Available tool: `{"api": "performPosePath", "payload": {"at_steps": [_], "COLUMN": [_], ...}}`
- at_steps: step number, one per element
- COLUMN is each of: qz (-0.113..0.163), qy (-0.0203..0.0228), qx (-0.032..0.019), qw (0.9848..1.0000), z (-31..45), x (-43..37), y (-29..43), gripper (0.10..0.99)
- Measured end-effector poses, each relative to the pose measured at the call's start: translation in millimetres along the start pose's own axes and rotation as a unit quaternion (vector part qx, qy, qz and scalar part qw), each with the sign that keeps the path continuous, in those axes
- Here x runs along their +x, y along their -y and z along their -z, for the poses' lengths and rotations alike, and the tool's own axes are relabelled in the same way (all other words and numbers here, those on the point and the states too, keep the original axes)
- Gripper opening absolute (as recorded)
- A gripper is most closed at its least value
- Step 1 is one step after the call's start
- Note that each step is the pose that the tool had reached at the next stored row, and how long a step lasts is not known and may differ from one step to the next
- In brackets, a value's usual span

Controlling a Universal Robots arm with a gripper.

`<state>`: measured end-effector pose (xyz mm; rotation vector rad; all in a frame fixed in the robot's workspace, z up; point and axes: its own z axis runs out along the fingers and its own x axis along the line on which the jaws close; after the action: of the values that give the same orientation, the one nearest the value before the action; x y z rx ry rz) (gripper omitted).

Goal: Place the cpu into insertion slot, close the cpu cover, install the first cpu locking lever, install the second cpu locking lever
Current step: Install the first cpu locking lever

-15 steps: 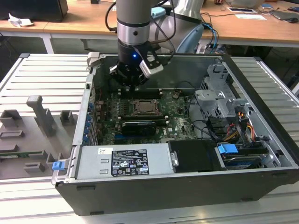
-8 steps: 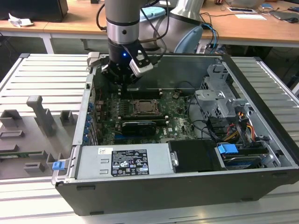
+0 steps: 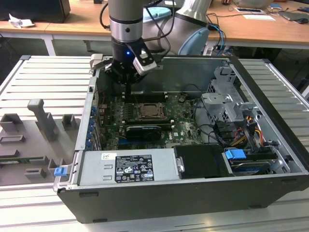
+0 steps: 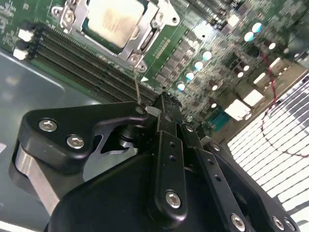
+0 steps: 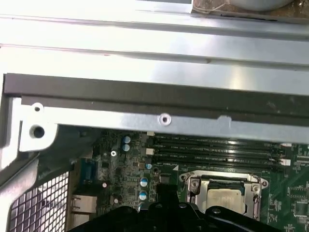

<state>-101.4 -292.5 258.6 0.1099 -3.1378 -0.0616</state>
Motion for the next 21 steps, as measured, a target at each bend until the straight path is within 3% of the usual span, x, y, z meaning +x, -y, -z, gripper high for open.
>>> {"api": "performPosePath", "payload": {"at_steps": [6,10,13,17,20,21], "qz": [0.000,0.000,0.000,0.000,0.000,0.000], "qy": [0.0007,0.0006,0.0005,0.0005,0.0019,0.0021], "qx": [0.0001,0.0006,0.0020,0.0024,-0.0171,-0.0204], "qw": [1.0000,1.0000,1.0000,1.0000,0.9999,0.9998], "z": [-0.7,-1.6,-3.1,-4.9,-5.9,-6.6], "x": [-4.1,-17.5,-34.1,-49.7,-49.9,-49.9], "y": [-1.9,-2.1,-3.3,-3.1,-2.8,-2.5], "gripper": [0.106,0.106,0.106,0.106,0.106,0.106]}}
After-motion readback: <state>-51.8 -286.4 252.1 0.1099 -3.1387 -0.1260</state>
